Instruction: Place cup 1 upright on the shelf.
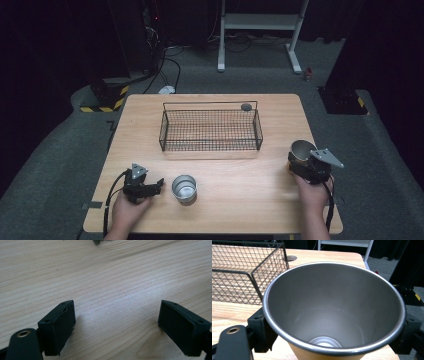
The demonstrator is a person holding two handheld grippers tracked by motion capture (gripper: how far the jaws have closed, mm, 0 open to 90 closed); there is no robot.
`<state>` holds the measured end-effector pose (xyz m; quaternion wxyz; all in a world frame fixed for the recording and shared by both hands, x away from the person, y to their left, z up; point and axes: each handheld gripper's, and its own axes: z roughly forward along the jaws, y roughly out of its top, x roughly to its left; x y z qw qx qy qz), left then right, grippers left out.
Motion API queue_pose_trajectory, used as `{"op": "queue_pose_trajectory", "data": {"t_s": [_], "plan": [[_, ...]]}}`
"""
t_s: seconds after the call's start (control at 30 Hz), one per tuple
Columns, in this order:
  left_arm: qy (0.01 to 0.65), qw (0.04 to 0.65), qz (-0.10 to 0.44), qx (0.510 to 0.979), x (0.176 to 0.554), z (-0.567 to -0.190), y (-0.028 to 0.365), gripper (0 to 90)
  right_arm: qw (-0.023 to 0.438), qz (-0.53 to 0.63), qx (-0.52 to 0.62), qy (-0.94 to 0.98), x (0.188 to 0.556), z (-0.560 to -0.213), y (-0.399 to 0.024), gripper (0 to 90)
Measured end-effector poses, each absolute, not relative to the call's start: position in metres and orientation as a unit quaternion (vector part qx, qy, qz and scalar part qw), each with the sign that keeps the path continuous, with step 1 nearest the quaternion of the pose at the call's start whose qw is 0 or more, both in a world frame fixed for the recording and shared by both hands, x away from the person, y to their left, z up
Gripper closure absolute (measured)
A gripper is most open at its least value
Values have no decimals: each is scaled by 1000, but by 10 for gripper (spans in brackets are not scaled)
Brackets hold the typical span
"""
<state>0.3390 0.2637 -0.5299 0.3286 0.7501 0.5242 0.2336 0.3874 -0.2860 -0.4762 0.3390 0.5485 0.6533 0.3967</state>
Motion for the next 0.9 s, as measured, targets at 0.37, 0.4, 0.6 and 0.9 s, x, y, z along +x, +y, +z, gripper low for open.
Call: {"op": "queue_pose_trajectory", "data": {"t_s": [0.37, 0.4, 0.6, 0.9], "plan": [[522, 329, 234, 751, 339, -530, 264, 158, 336, 407, 529, 665, 380, -472, -267, 139], [522, 329, 234, 751, 339, -530, 264, 159, 336, 409, 527, 666, 379, -472, -265, 139], [517, 333, 235, 753, 338, -529, 263, 200, 328, 417, 513, 675, 376, -470, -251, 139], [518, 336, 233, 751, 338, -529, 262, 244, 321, 428, 490, 688, 371, -466, -230, 139]]}}
